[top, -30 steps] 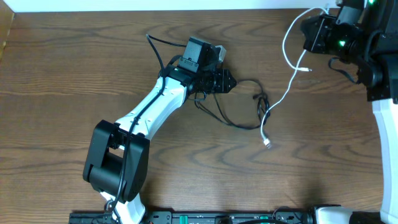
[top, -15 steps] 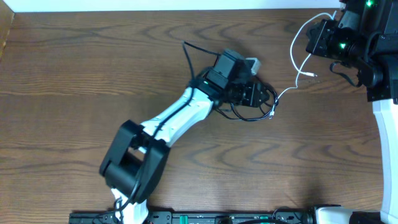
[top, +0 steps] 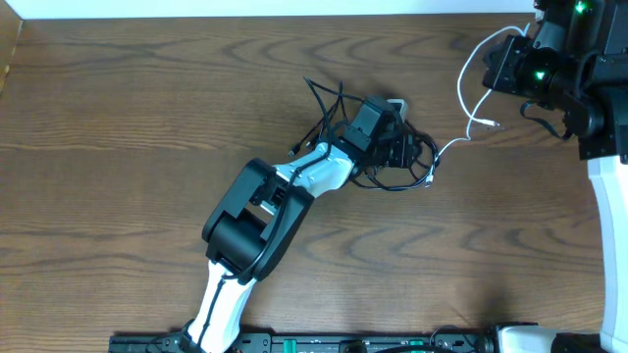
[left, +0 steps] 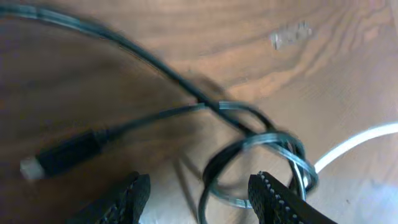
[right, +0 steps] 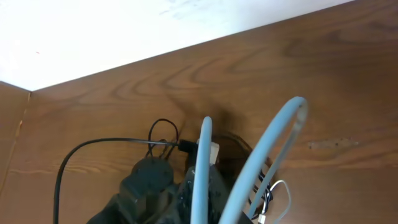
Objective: Untangle cables
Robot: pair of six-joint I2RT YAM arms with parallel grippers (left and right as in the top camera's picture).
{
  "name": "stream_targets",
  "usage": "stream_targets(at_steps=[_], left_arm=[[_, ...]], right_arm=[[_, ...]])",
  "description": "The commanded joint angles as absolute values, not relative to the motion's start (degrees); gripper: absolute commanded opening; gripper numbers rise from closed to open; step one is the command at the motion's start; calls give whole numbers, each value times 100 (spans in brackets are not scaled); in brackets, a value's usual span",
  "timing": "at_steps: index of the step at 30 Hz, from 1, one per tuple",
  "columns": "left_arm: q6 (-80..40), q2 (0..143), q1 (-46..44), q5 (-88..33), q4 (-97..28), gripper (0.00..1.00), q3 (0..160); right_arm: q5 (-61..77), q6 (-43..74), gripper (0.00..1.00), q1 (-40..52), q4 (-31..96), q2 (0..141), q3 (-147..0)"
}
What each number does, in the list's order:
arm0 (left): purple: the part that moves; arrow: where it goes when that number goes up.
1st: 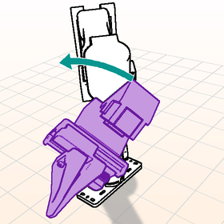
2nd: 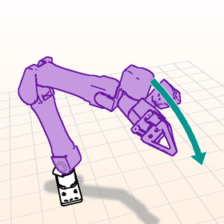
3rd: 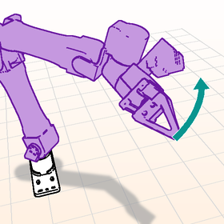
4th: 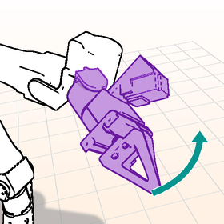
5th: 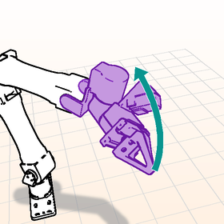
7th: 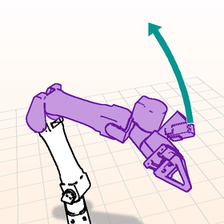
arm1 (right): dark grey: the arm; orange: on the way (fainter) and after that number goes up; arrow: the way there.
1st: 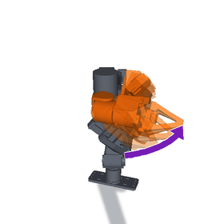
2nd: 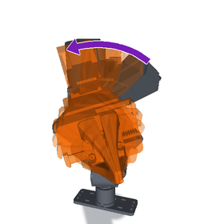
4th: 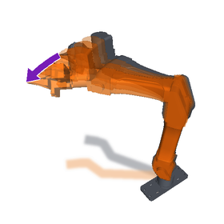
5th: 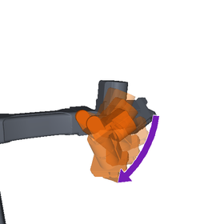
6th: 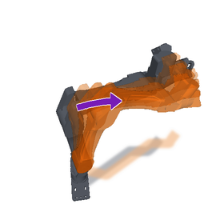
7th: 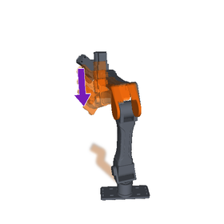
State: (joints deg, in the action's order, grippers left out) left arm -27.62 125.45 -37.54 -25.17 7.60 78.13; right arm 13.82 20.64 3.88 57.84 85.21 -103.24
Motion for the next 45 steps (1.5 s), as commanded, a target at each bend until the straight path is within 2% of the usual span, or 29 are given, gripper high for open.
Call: stream_targets(at_steps=[1,13,15,17,18,24,29,32,34,37,45], left_arm=[[-2665,12814,-3892,-2023,1138,56,7813],[-1863,13152,-4469,-40,1232,54,7811],[-1859,13220,-4488,78,1197,40,7811],[-1859,13255,-4480,117,1125,14,7811],[-1859,13255,-4469,119,1070,8,7811],[-1863,12822,-4265,-102,303,7,7813],[-1813,11878,-3938,-1100,-1238,8,7813],[-1234,11253,-3629,-2250,-2043,7,7813],[-810,10855,-3393,-3146,-2397,7,7813],[-513,10337,-3024,-3833,-2777,7,7813],[-342,9749,-2132,-4230,-3277,8,7813]], right_arm=[[1341,2115,1,384,5846,8488,-10412],[1343,2115,1,384,5979,8661,-10407],[1343,2088,1,384,5983,8661,-10409],[1339,2062,1,384,5983,8661,-10407],[1330,2053,1,381,5981,8661,-10409],[569,2053,1,366,5935,8663,-10409],[-1114,2056,1,56,5752,8790,-10407],[-1671,2053,1,-305,5680,9054,-10407],[-1857,2053,1,-523,5671,9299,-10407],[-1916,2053,1,-832,5684,9749,-10407],[-1518,1844,1,-1142,6023,10613,-10407]])
